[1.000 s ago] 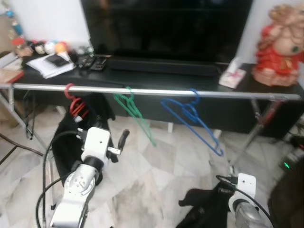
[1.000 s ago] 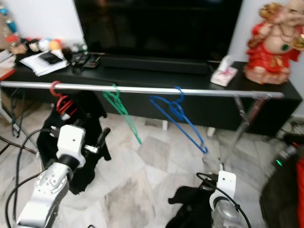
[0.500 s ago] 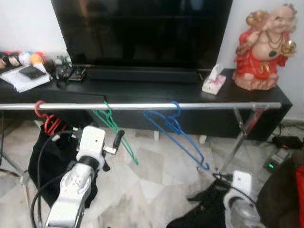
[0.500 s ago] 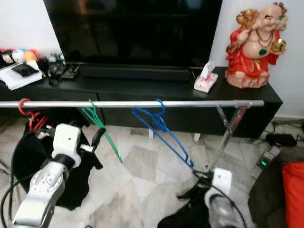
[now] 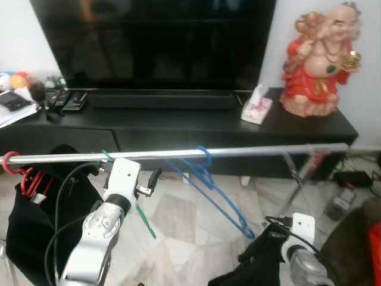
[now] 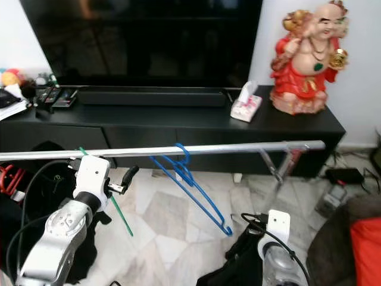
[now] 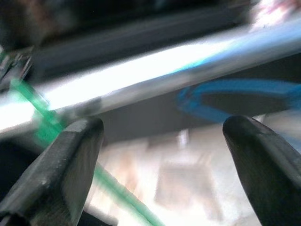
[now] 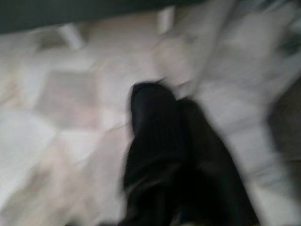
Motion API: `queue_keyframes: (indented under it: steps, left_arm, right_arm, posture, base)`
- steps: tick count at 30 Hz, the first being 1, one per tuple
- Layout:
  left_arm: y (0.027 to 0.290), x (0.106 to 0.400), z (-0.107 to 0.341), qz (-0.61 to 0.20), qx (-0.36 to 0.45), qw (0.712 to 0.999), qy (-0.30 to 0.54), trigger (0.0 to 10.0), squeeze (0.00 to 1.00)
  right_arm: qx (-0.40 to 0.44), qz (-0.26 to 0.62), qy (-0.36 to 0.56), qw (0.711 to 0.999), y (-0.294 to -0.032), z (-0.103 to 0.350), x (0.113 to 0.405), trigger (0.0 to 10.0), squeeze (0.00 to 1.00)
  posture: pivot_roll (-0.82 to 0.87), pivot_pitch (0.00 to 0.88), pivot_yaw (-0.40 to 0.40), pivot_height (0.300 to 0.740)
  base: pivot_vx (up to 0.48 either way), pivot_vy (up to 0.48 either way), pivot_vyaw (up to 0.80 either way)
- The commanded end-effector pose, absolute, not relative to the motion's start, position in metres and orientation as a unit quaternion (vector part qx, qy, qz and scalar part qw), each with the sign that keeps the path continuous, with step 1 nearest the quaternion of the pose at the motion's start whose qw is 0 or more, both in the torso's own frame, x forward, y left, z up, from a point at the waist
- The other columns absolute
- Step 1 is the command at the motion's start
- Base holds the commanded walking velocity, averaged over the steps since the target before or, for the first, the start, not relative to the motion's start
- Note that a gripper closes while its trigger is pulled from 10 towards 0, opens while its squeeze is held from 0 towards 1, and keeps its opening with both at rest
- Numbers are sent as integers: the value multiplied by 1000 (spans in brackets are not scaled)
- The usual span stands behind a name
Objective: Hang hanger
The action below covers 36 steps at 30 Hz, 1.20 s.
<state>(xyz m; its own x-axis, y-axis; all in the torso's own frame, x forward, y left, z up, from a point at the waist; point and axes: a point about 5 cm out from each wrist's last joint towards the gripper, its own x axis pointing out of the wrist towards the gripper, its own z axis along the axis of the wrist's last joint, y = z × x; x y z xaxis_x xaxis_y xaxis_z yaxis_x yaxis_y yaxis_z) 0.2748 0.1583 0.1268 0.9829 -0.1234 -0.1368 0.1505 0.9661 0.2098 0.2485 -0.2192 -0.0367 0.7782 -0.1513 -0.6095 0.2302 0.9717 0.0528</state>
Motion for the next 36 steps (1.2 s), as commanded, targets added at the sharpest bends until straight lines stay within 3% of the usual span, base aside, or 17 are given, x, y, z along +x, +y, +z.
queue_keyframes:
  steps: [1,13,16,21,25,31,36]
  left_arm:
    - [155,276,133,-53,104,991,67,10000,0]
    - [133,272,146,-17,41,991,126,10000,0]
    - [125,270,158,-37,44,993,106,10000,0]
    - [109,258,191,-112,89,990,-17,10000,0]
    - [117,251,190,-83,129,988,-21,10000,0]
    - [145,243,178,33,131,989,66,10000,0]
    - [155,233,174,66,129,985,97,10000,0]
  right_arm:
    - [57,-103,312,943,-223,-34,250,10000,0]
    - [53,-102,311,943,-223,-33,252,10000,0]
    - [53,-102,310,944,-223,-33,252,10000,0]
    - [54,-102,309,944,-224,-33,252,10000,0]
    - [53,-101,309,944,-223,-33,252,10000,0]
    - [51,-101,310,944,-224,-33,252,10000,0]
    - [50,-100,310,944,-224,-33,252,10000,0]
  posture:
    - [-8,0,3,740]
    - [-10,0,2,740]
    - [-10,0,3,740]
    - [-4,0,3,740]
    - [-4,0,1,740]
    - [3,0,-2,740]
    - [4,0,-3,740]
  base:
    - [0,0,0]
    - [0,0,0]
    - [0,0,0]
    - [0,0,0]
    - [0,0,0]
    - [0,0,0]
    - [0,0,0]
